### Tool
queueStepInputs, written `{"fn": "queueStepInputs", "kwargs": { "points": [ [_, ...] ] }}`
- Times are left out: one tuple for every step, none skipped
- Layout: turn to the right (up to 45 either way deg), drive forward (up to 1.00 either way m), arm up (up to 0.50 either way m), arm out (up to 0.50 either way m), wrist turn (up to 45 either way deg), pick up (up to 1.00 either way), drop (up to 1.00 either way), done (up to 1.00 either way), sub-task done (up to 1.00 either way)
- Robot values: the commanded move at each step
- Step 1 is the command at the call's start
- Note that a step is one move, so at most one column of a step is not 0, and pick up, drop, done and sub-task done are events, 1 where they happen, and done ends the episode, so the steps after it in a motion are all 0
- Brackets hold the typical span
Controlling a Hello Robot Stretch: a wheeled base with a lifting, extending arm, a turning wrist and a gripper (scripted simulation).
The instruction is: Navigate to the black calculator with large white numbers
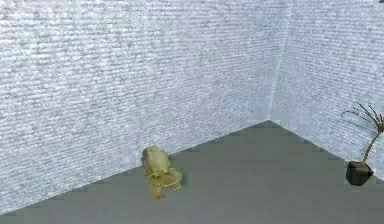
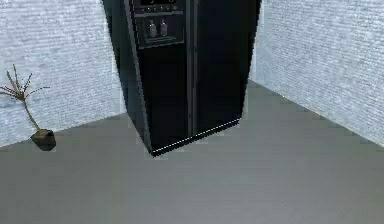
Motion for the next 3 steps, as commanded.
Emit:
{"fn": "queueStepInputs", "kwargs": {
  "points": [
    [45.0, 0.0, 0.0, 0.0, 0.0, 0.0, 0.0, 0.0, 0.0],
    [45.0, 0.0, 0.0, 0.0, 0.0, 0.0, 0.0, 0.0, 0.0],
    [45.0, 0.0, 0.0, 0.0, 0.0, 0.0, 0.0, 0.0, 0.0]
  ]
}}
